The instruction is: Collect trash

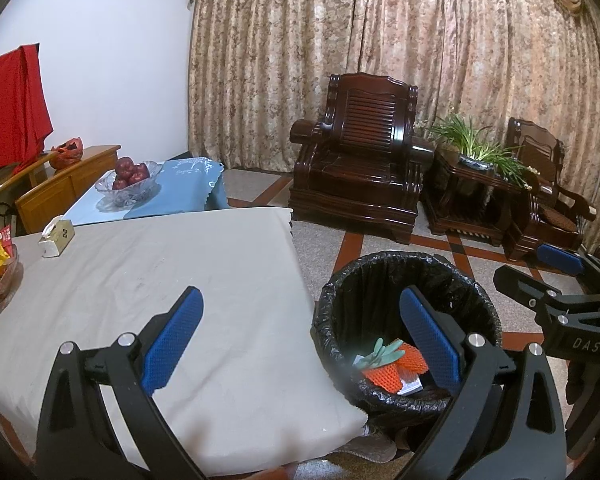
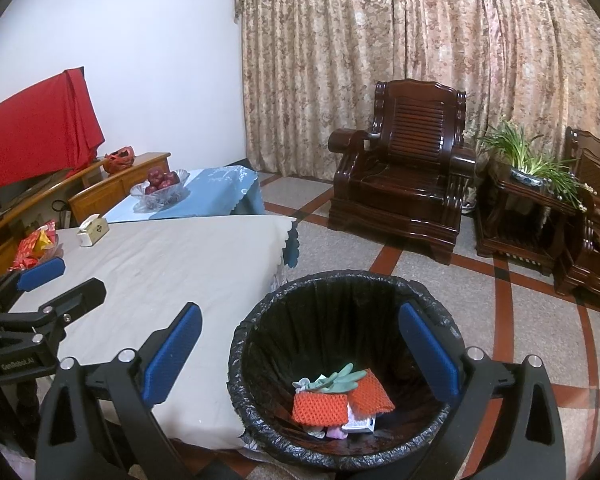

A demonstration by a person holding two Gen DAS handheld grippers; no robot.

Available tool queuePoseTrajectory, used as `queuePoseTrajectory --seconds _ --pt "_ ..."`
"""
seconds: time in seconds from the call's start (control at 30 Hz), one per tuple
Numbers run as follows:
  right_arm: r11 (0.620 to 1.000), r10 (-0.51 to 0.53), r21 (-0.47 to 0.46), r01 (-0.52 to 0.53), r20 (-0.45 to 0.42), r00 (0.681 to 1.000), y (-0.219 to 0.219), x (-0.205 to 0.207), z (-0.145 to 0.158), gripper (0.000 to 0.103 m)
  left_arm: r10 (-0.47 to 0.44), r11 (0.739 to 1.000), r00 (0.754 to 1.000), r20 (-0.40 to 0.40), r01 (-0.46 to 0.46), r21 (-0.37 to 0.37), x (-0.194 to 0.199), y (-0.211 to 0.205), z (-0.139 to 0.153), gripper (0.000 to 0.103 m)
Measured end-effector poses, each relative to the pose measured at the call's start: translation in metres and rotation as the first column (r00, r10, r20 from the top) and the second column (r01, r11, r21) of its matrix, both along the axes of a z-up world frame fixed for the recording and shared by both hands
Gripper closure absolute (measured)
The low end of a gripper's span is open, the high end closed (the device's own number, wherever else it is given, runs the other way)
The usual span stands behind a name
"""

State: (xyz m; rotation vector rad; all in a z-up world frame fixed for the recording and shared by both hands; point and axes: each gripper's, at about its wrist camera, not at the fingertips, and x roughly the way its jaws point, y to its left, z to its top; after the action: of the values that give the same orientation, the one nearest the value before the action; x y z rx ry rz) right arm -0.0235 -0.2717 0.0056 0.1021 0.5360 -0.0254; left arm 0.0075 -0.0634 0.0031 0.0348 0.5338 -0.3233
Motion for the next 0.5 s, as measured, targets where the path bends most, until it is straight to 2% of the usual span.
queuePoseTrajectory --seconds 0.5 --pt "1.0 0.0 0.0 0.0 -0.002 1.0 0.0015 0.0006 0.0009 0.006 0.001 1.0 1.0 -0.001 -0.001 0.001 0.0001 0.0017 0.0005 0.007"
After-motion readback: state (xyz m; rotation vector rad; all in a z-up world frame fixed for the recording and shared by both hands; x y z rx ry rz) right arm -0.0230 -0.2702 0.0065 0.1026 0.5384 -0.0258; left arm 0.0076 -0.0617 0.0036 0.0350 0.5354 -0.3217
